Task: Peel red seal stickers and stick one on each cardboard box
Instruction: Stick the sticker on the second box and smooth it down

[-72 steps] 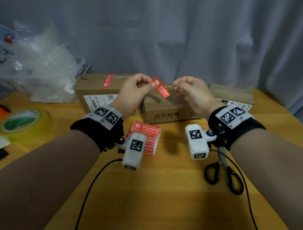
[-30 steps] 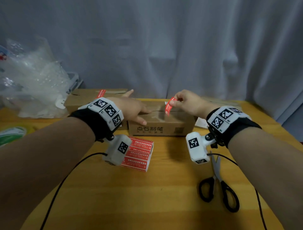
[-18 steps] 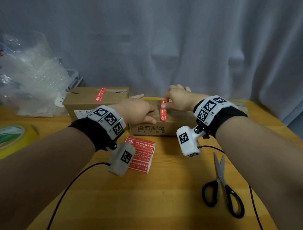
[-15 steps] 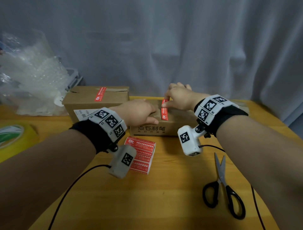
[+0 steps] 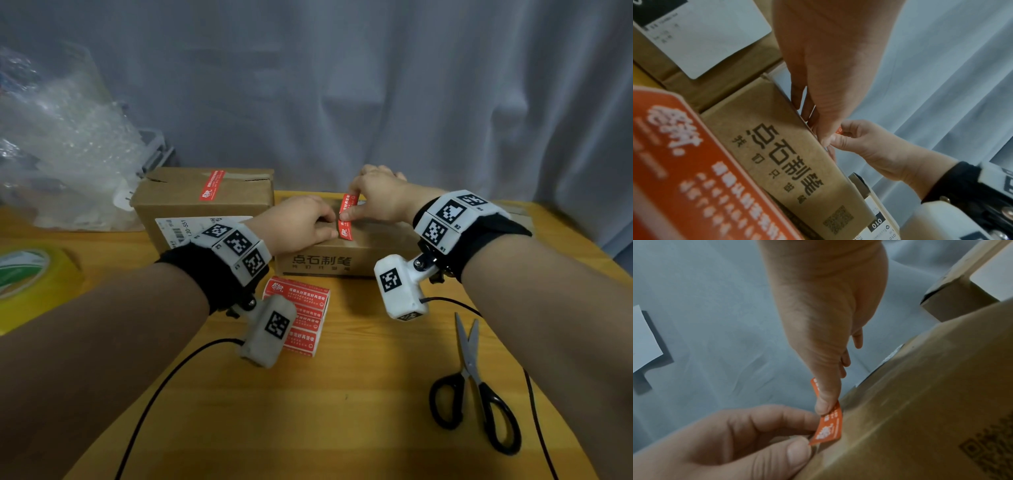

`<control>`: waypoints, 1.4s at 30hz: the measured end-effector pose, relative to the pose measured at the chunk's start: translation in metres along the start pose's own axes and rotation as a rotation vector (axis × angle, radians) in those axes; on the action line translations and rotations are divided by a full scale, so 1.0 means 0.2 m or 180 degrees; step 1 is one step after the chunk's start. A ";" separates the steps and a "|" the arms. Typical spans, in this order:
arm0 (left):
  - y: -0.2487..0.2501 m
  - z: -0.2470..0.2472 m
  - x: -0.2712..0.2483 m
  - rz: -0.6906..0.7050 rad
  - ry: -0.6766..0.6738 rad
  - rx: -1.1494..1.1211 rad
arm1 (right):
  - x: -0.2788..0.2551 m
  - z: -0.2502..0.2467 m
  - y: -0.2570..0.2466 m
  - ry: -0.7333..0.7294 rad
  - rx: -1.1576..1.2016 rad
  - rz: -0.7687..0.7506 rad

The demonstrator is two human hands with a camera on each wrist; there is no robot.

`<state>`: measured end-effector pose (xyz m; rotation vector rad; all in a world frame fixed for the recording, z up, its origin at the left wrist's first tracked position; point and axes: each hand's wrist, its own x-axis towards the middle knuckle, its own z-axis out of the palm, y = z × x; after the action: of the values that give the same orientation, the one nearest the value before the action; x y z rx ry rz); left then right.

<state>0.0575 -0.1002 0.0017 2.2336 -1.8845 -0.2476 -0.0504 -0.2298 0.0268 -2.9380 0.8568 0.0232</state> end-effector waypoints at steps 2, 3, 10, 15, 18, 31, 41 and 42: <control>0.00 0.00 0.00 -0.0043 0.0036 -0.0041 | 0.00 0.00 0.00 -0.0029 0.0001 0.0041; 0.00 0.01 0.00 -0.0063 0.0053 -0.0075 | 0.00 0.00 0.00 -0.0034 0.0000 0.0065; 0.00 0.01 -0.02 -0.0142 0.0188 -0.0422 | -0.02 0.02 -0.02 -0.0048 0.0033 0.0190; -0.01 0.01 -0.01 -0.0058 -0.0001 -0.0156 | -0.03 0.04 -0.02 -0.0169 0.0164 0.0225; -0.02 0.02 -0.01 0.0031 -0.0214 -0.0020 | -0.04 0.04 -0.01 -0.0340 0.0321 0.0268; -0.04 0.05 -0.02 -0.0003 -0.0628 0.0291 | 0.00 0.15 -0.02 0.0362 0.0555 0.0352; -0.05 0.05 -0.03 0.0110 -0.1081 0.0759 | -0.01 0.18 0.01 0.0463 0.0666 0.0402; -0.05 0.04 -0.02 0.0101 -0.1136 0.0787 | 0.00 0.18 0.01 0.0506 0.0668 0.0428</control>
<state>0.0638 -0.0945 -0.0088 2.4484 -2.2373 -0.4581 -0.0508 -0.2281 -0.0094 -2.7106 1.0094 -0.2781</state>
